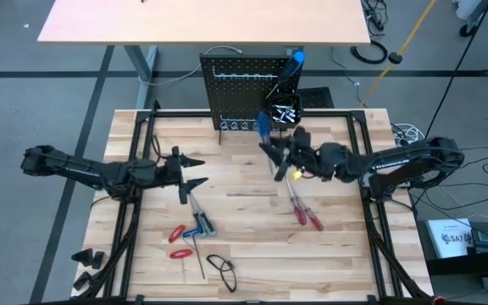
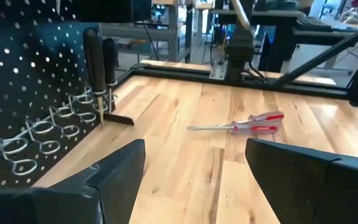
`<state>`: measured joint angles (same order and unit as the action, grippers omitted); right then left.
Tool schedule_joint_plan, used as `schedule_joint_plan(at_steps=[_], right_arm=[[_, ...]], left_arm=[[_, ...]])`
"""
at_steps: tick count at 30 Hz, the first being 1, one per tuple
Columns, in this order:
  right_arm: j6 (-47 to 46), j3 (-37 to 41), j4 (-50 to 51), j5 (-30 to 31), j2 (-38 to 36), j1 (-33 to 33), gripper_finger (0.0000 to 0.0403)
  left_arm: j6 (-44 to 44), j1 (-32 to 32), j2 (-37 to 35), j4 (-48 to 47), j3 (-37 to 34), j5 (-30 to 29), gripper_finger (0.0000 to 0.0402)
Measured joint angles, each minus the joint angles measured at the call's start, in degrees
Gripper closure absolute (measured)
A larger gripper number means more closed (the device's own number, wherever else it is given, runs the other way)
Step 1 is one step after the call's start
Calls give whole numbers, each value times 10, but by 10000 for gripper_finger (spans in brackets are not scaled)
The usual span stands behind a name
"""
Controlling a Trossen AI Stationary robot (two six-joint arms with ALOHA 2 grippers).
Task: Hang tools onto peg board
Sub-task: Hang the transparent screwdriver on the pegboard
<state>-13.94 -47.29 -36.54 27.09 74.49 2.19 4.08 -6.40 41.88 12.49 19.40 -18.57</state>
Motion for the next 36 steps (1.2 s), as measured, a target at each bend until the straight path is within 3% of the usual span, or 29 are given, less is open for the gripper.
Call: schedule_joint_plan(at_steps=[7, 10, 13, 16, 20, 26, 36], right_arm=[[97, -16, -135, 3, 39, -41, 286], [71, -26, -188, -7, 77, -46, 286], [26, -47, -224, -70, 135, -44, 286], [2, -88, -233, -113, 193, -31, 286], [16, -158, -233, -141, 256, -6, 286], [66, -239, -230, -142, 324, 27, 286], [71, -266, -237, -136, 365, 39, 286]], left_arm=[[0, 0, 0, 14, 0, 0, 116], [0, 0, 8, 62, 0, 6, 116], [-2, 0, 29, 150, 1, 60, 116], [-4, -1, 62, 222, 1, 133, 116], [1, 0, 110, 274, 1, 169, 116], [0, 0, 166, 370, 1, 181, 116], [0, 0, 181, 393, 1, 187, 116]])
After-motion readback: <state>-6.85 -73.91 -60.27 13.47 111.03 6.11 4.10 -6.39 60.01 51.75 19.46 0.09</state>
